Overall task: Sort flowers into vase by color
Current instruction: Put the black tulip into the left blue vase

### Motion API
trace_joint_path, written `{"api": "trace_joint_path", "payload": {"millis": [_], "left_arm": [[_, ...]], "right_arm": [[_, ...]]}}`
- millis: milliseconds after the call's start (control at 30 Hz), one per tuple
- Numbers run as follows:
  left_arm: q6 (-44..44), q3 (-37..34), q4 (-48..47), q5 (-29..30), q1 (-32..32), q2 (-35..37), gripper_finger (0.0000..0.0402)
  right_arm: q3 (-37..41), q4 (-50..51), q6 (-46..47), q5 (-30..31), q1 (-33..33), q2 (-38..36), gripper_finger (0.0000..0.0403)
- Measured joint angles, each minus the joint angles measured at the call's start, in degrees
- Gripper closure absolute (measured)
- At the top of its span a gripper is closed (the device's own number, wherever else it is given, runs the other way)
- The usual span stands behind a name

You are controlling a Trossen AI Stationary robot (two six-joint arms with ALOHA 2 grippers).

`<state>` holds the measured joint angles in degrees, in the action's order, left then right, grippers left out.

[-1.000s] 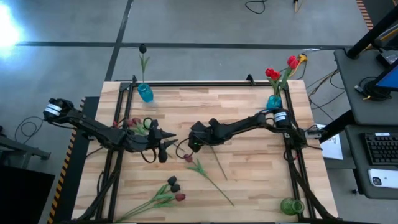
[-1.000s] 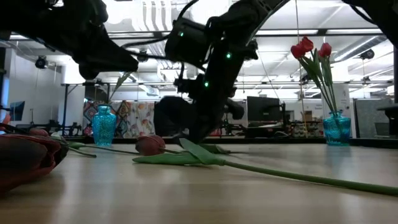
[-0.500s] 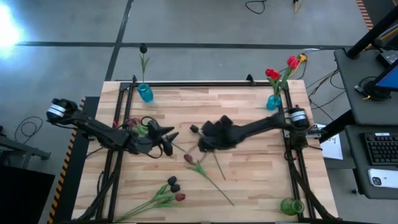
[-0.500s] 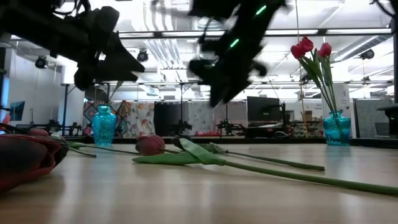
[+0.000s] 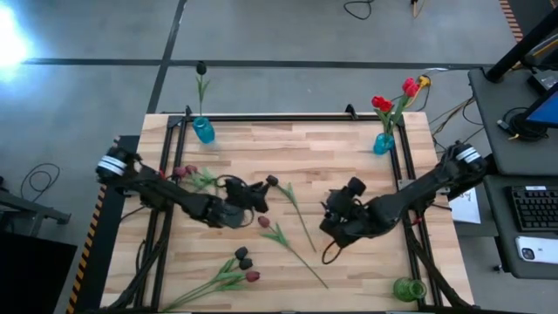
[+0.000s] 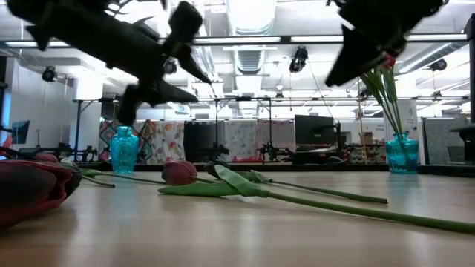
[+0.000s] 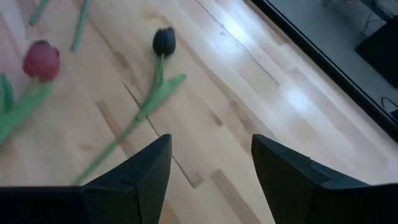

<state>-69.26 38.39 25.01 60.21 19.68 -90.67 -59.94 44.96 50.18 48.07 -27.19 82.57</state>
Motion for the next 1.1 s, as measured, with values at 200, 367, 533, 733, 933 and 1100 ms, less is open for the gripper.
{"api": "trace_joint_path", "payload": {"millis": [200, 367, 533, 733, 933, 1100], "left_arm": [[-21.44, 11.93, -18.31, 1.00, -0.34, -10.71, 0.0243], [-45.36, 21.97, -47.11, -7.56, -2.79, -16.97, 0.0244], [-55.86, 30.59, -57.88, -18.76, -5.63, -21.89, 0.0244], [-59.57, 40.35, -60.33, -17.51, -7.44, -28.02, 0.0244], [-65.39, 46.62, -64.06, -23.74, -11.41, -33.30, 0.0244], [-66.01, 53.21, -69.87, -27.89, -14.15, -35.96, 0.0244]], "right_arm": [[6.85, -1.59, 0.11, -0.16, -3.49, -3.68, 0.0188], [9.35, -2.44, 2.50, -0.56, -8.78, -4.73, 0.0188], [10.27, -3.74, 3.16, -1.62, -13.33, -4.85, 0.0188], [10.51, -3.76, 3.82, -2.03, -18.15, -4.84, 0.0188], [10.49, -3.83, 6.23, -2.23, -24.53, -4.88, 0.0188], [10.49, -3.69, 8.23, -2.23, -28.69, -4.88, 0.0188]]}}
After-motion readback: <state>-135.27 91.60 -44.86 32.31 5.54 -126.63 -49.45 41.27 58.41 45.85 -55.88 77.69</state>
